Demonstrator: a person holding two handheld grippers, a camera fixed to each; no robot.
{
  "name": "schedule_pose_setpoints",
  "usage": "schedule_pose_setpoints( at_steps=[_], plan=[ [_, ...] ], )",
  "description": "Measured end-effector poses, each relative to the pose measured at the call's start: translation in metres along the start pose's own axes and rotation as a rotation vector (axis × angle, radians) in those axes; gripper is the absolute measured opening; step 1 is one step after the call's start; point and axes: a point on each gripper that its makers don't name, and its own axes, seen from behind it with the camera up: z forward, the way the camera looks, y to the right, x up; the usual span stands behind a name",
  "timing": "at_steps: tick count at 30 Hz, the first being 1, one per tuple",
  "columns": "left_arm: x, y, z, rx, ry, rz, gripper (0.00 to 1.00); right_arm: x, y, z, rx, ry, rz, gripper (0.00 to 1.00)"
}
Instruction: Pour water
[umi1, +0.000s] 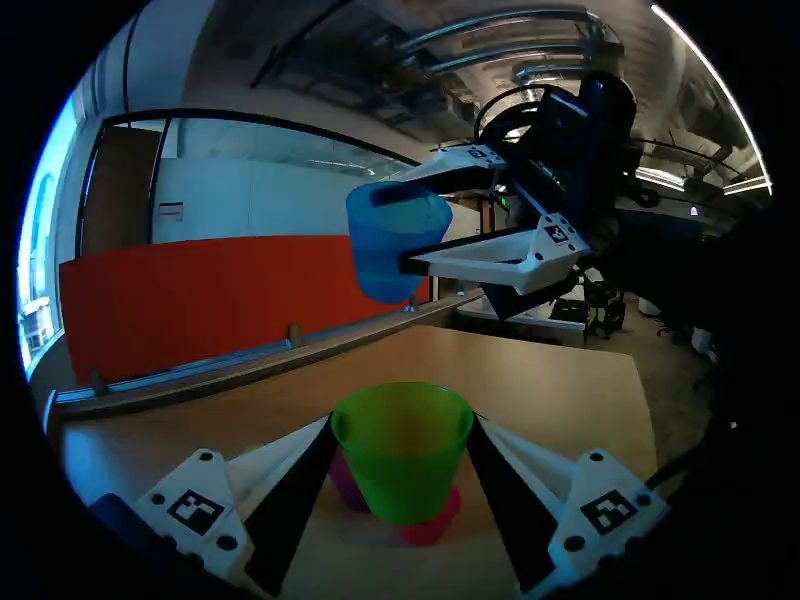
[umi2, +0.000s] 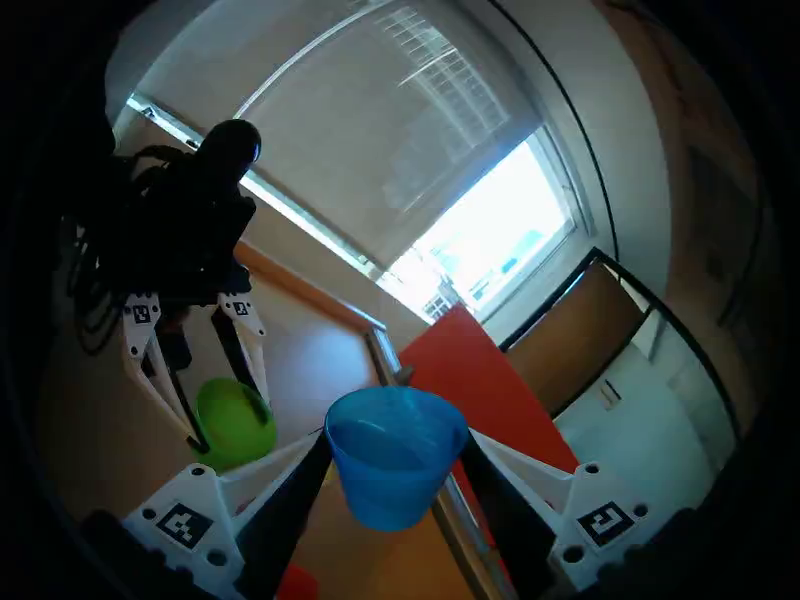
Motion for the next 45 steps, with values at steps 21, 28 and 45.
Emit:
schedule_pose_setpoints(
  at_steps=[21,28,45],
  plan=[
    [-0.004,0.004,0.003,-0.015,0.000,0.013,0.88,0.007,-0.005,0.010,0.020,0.002,-0.056,0.91],
    [-0.002,0.004,0.004,-0.016,0.004,0.014,0.88,0.008,-0.004,0.010,0.021,0.001,-0.082,0.91],
    [0.001,0.005,0.006,-0.018,0.012,0.015,0.88,0.013,-0.003,0.015,0.017,-0.003,-0.166,0.91]
  ],
)
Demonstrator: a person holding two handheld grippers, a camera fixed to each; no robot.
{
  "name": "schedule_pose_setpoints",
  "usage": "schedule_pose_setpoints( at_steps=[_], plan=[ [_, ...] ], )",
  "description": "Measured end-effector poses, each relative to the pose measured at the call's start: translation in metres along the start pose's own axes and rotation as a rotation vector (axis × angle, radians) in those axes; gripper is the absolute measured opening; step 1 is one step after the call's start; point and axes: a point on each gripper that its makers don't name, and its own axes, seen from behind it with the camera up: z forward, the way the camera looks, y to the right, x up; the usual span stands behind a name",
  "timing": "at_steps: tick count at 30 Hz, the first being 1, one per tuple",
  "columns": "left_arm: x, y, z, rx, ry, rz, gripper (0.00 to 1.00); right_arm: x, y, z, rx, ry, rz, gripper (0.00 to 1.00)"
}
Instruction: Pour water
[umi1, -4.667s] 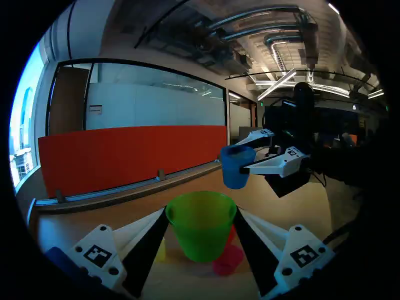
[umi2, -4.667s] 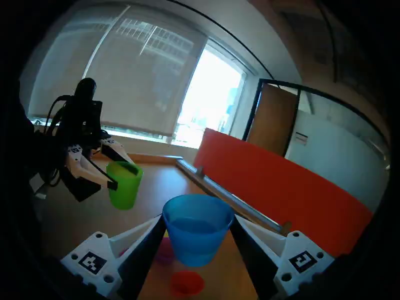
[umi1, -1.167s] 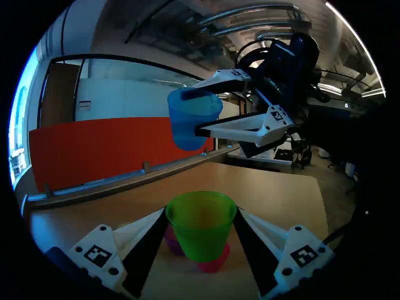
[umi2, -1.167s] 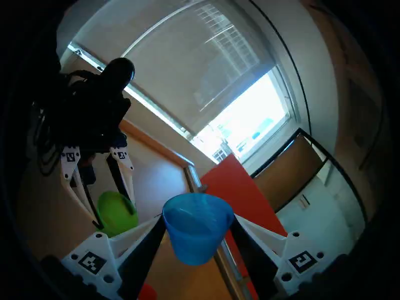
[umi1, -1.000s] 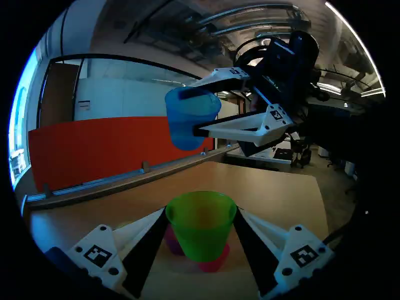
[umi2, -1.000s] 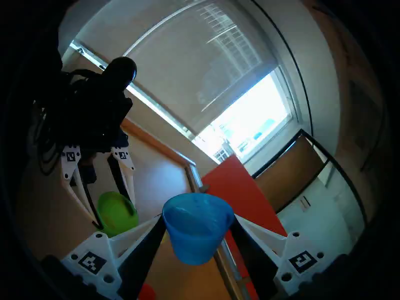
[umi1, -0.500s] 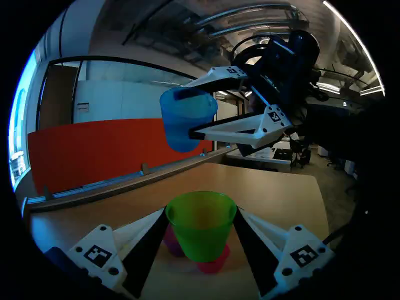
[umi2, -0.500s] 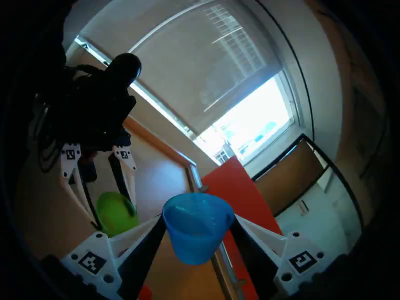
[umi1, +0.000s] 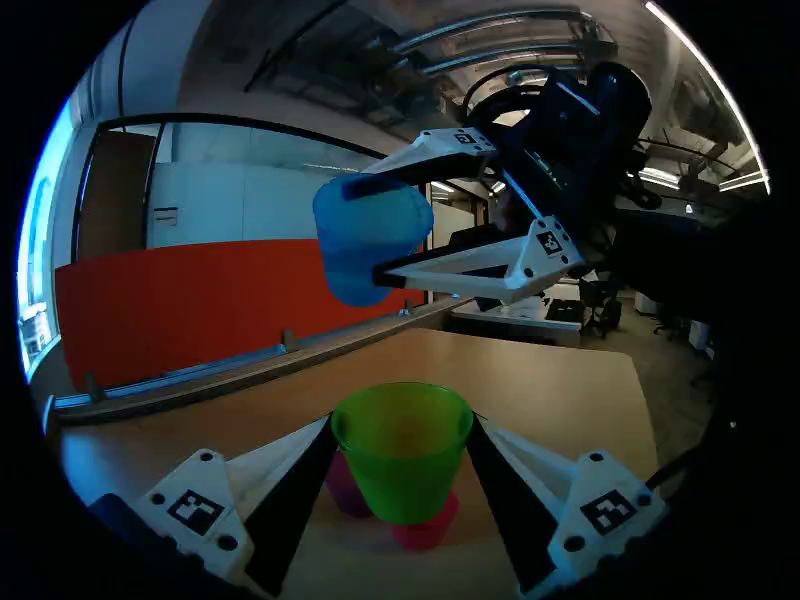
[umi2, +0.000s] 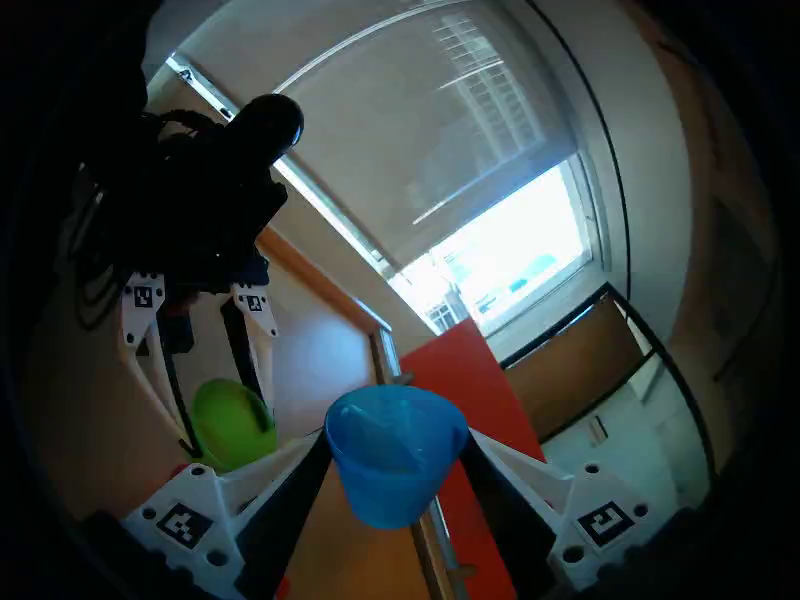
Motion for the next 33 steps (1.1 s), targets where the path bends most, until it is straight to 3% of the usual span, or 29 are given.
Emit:
schedule_pose_setpoints(
  at_steps=[33],
  plan=[
    [0.0040,0.0010,0.0000,-0.002,0.011,0.001,0.88,0.0049,-0.0081,0.0018,0.007,-0.017,-0.097,0.91]
  ],
)
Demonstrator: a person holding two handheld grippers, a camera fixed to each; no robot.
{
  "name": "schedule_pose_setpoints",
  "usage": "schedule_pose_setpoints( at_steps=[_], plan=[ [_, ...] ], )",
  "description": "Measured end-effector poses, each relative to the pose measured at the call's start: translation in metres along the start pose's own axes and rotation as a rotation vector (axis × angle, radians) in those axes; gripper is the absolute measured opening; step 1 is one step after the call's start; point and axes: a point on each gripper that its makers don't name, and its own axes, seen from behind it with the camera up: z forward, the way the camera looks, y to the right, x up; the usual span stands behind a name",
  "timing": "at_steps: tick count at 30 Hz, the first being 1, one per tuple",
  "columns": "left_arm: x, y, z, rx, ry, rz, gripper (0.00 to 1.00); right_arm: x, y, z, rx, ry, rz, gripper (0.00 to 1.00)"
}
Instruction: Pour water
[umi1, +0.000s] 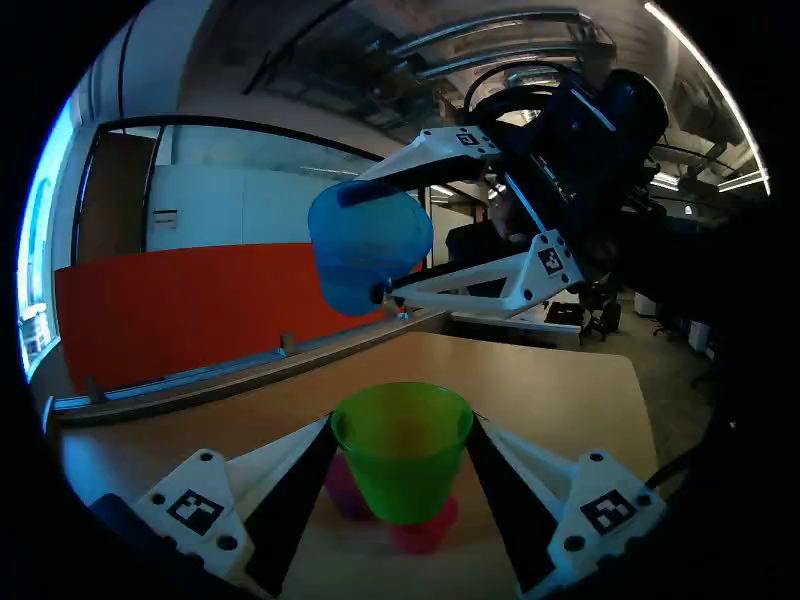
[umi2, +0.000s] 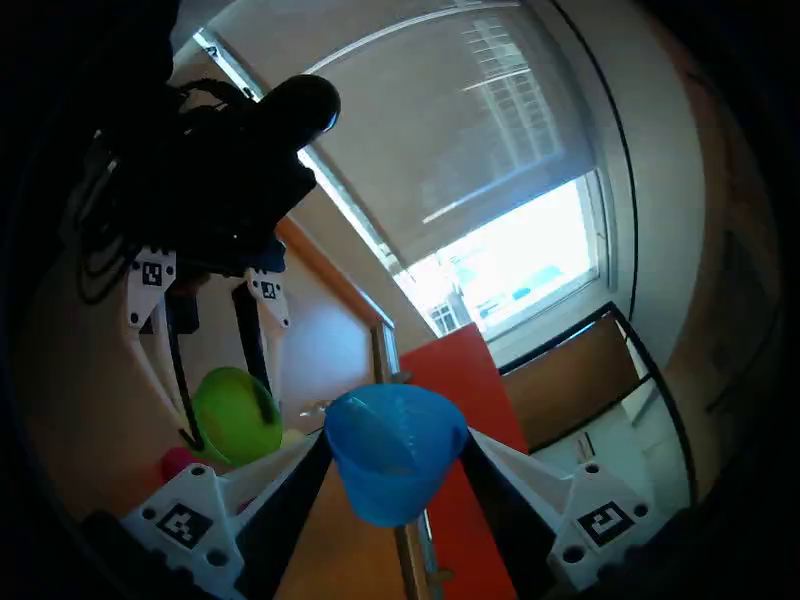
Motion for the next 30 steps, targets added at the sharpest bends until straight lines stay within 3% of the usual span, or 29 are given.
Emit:
schedule_pose_setpoints(
  at_steps=[30],
  plan=[
    [0.0003,0.0014,-0.0004,0.001,-0.002,0.008,0.88,0.0019,0.0019,-0.0016,-0.011,0.002,-0.046,0.91]
  ],
)
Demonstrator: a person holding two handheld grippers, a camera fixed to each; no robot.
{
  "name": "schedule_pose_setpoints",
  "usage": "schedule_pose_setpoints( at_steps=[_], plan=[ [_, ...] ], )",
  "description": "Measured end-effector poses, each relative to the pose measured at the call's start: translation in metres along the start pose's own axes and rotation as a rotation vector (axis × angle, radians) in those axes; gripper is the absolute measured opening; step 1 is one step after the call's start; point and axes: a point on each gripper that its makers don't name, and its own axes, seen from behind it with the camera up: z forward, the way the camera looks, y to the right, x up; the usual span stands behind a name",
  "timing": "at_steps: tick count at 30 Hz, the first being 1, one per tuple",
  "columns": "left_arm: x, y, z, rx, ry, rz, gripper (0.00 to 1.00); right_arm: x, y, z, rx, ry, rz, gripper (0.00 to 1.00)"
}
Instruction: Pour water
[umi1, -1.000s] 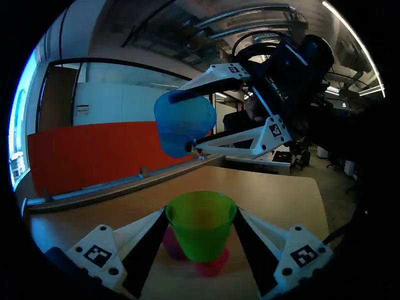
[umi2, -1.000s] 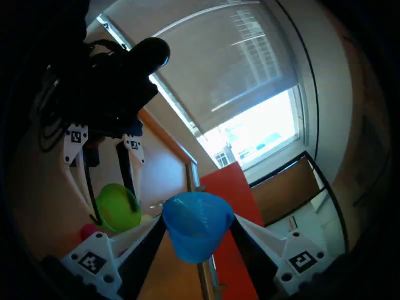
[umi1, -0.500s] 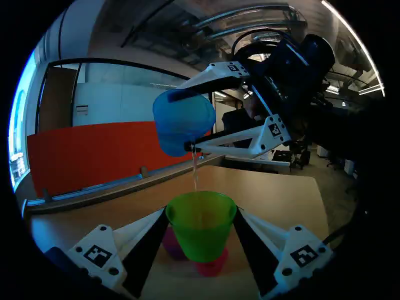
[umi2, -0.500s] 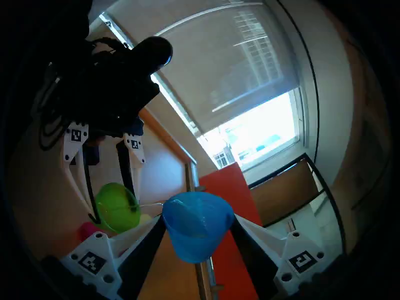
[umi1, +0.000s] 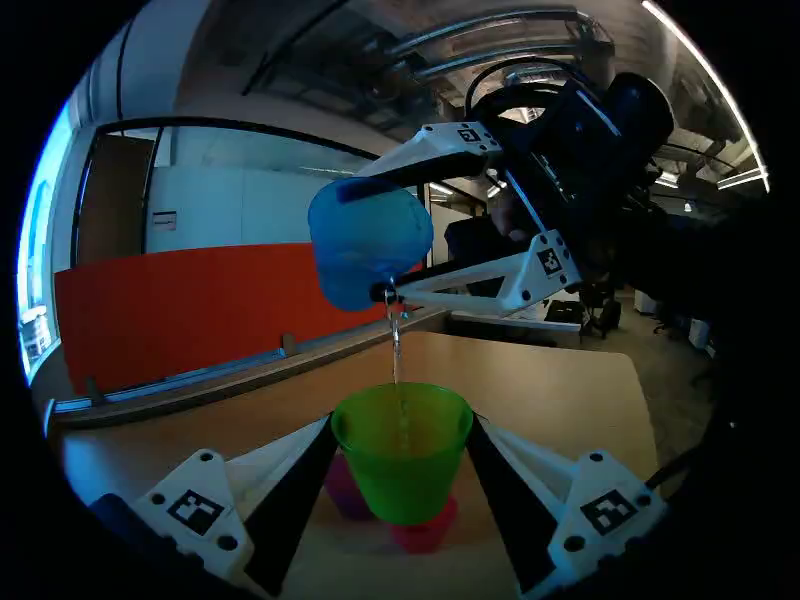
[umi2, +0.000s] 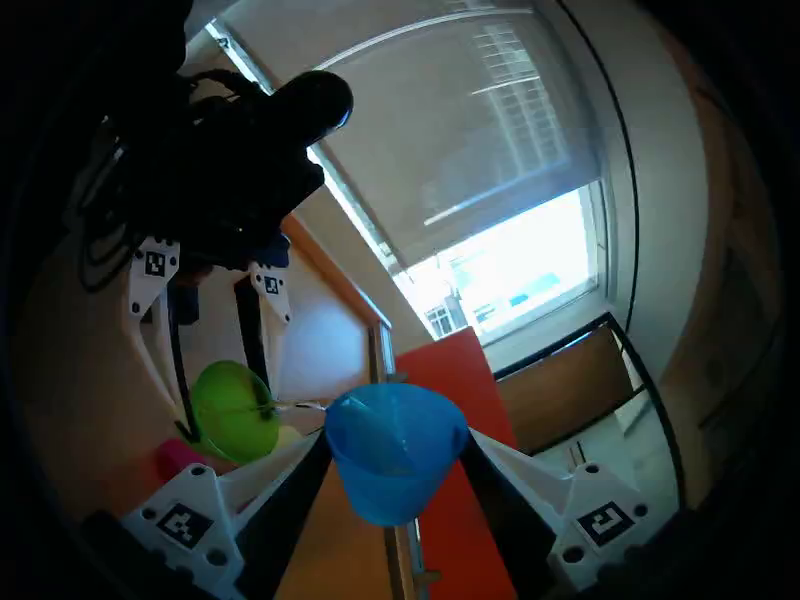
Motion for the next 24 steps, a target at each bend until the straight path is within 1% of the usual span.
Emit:
schedule_pose_setpoints(
  at_steps=[24],
  plan=[
    [0.0009,0.0035,0.0027,-0.004,-0.002,0.007,0.88,-0.0013,0.0011,-0.0061,-0.011,0.002,-0.053,0.91]
  ],
)
